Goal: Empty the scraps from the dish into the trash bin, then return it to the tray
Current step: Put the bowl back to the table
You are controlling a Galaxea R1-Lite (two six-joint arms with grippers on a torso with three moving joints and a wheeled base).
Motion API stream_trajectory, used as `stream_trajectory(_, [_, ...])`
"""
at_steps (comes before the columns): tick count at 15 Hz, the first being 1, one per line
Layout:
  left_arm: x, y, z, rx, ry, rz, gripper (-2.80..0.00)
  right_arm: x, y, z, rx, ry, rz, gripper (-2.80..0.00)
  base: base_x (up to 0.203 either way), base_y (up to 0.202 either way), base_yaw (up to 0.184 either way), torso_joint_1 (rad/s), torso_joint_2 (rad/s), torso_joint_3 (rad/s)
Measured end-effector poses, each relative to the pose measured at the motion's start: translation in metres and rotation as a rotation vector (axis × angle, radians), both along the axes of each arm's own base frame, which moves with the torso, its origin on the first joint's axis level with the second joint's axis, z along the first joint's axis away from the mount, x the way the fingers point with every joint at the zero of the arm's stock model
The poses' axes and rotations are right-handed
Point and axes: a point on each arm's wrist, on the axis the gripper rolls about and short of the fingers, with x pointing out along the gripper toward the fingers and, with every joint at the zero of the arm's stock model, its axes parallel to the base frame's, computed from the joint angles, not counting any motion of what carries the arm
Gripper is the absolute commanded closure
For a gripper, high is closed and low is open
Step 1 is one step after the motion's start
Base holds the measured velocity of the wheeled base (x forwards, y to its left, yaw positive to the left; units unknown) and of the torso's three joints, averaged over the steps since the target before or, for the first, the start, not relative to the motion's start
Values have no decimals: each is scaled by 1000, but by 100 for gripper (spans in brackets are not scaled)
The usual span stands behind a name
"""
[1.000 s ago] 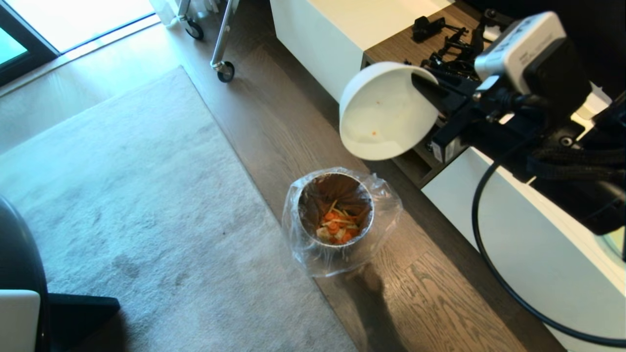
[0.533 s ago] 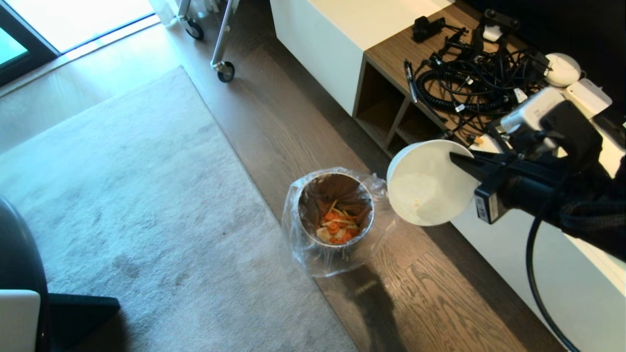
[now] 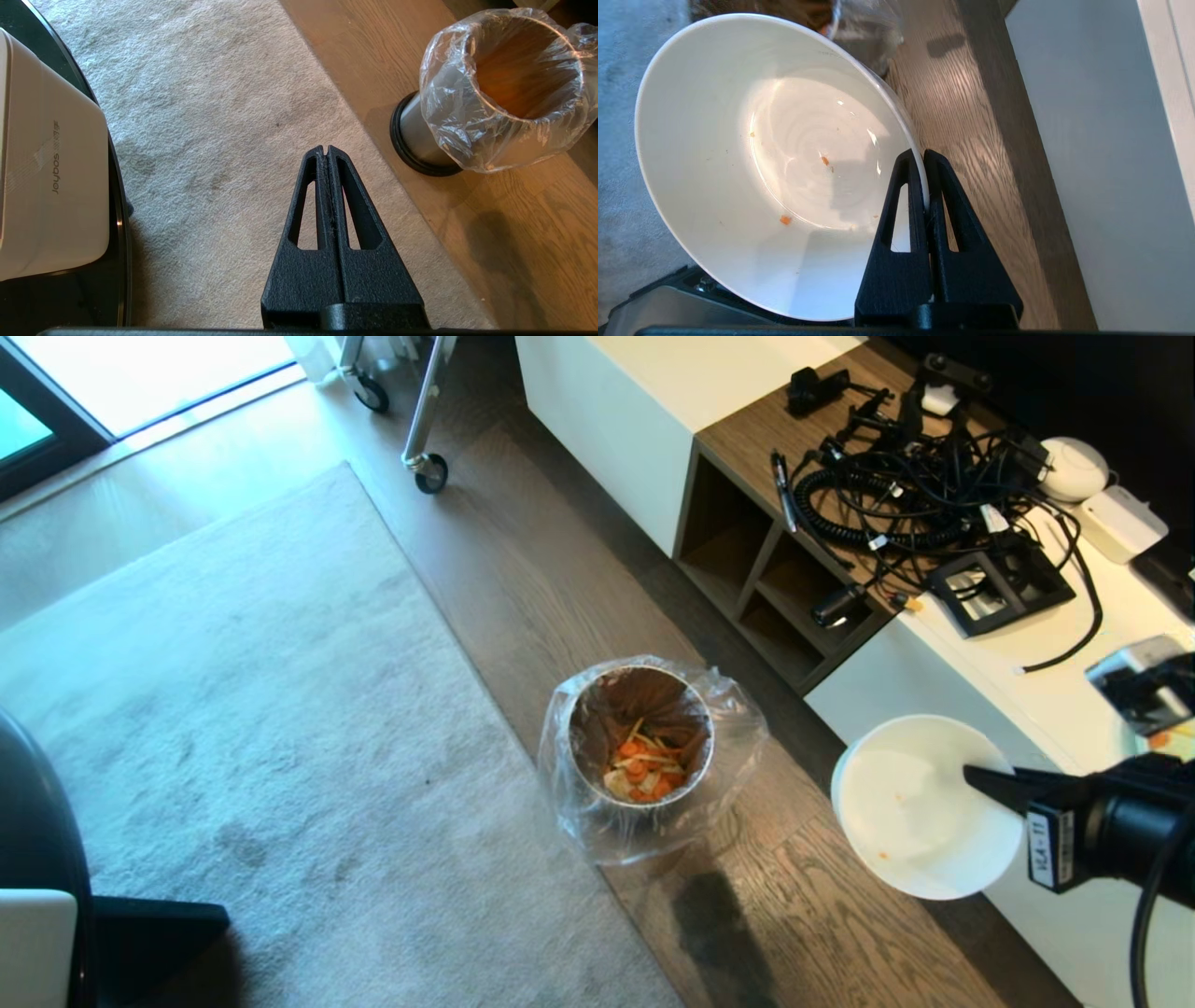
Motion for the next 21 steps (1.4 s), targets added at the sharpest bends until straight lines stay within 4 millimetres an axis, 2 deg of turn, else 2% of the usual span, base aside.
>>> stream_trajectory(6, [0, 0, 0, 0, 0, 0, 0, -39, -31, -58, 53, 133, -156, 0, 0, 0, 0, 0, 0, 0])
stream_trajectory(11, [0, 0, 0, 0, 0, 0, 0, -74, -50, -95, 103, 116, -225, 0, 0, 0, 0, 0, 0, 0])
stream_trajectory(15, [0, 0, 0, 0, 0, 0, 0, -93, -58, -107, 151, 139, -201, 0, 0, 0, 0, 0, 0, 0])
stream_trajectory(18, [0, 0, 0, 0, 0, 0, 0, -111, -64, -120, 80, 197, -207, 0, 0, 0, 0, 0, 0, 0])
stream_trajectory(21, [0, 0, 0, 0, 0, 0, 0, -125, -66, -124, 58, 164, -233, 0, 0, 0, 0, 0, 0, 0])
